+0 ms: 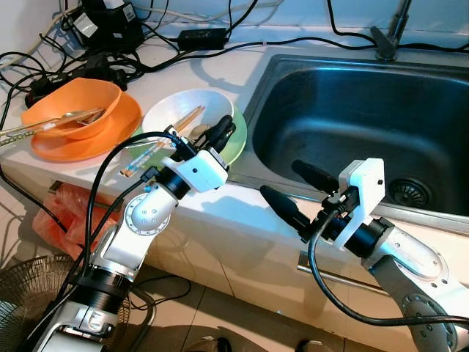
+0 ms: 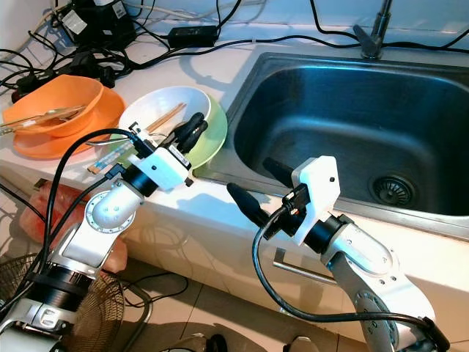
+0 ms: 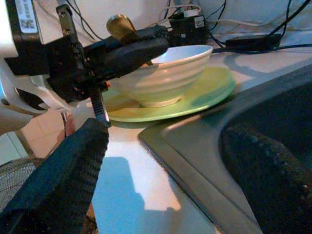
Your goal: Kitchen organization
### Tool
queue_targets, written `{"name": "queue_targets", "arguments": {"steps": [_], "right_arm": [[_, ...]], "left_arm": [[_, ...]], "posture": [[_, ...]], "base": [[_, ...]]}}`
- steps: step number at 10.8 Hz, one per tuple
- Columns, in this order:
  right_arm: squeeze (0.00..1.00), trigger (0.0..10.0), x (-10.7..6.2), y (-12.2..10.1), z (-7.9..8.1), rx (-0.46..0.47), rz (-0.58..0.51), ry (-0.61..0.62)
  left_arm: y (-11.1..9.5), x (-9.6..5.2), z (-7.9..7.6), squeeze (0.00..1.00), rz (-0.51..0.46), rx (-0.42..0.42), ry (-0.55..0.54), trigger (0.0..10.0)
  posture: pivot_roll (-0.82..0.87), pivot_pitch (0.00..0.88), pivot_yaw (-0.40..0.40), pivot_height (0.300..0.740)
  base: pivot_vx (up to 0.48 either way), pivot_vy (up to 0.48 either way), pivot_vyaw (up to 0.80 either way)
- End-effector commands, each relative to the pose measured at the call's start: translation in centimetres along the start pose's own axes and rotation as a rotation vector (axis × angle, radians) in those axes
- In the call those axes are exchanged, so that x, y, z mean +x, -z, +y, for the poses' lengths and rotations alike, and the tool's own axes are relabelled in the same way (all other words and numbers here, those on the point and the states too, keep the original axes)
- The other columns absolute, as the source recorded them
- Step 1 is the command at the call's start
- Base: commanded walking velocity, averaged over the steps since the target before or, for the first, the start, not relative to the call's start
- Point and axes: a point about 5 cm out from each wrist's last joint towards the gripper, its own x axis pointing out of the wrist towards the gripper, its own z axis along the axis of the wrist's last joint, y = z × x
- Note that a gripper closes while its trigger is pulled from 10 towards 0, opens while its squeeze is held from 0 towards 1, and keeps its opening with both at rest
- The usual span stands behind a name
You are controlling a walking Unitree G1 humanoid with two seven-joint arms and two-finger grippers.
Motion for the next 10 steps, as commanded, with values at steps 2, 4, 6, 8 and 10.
{"name": "queue_targets", "arguments": {"steps": [2, 4, 6, 8, 10], "right_arm": [[0.0, 10.0, 0.3, -0.2, 0.0, -0.006, -0.018, 0.003], [0.0, 10.0, 0.4, -0.3, 0.0, -0.005, -0.022, 0.006], [0.0, 10.0, 0.5, -0.2, -0.1, -0.006, -0.024, 0.009], [0.0, 10.0, 0.6, -0.3, -0.1, -0.006, -0.026, 0.01], [0.0, 10.0, 0.6, -0.3, -0.2, -0.005, -0.031, 0.019]], "left_arm": [[-0.7, 0.3, 1.8, 0.0, -0.03, 0.037, -0.047, 0.0], [-1.7, 1.0, 3.0, 0.0, -0.072, 0.042, -0.083, 0.0], [-2.6, 1.4, 3.4, 0.0, -0.105, 0.037, -0.098, 0.0], [-2.9, 1.6, 3.4, 0.0, -0.113, 0.029, -0.101, 0.0], [-4.5, 2.3, 4.2, 0.0, -0.168, 0.006, -0.144, 0.0]], "posture": [[-0.01, 0.135, 0.147, 0.74], [-0.01, 0.135, 0.146, 0.74], [-0.01, 0.134, 0.146, 0.74], [-0.01, 0.133, 0.145, 0.74], [-0.01, 0.132, 0.144, 0.74]], "base": [[0.0, 0.0, 0.0], [0.0, 0.0, 0.0], [0.0, 0.0, 0.0], [0.0, 0.0, 0.0], [0.0, 0.0, 0.0]]}}
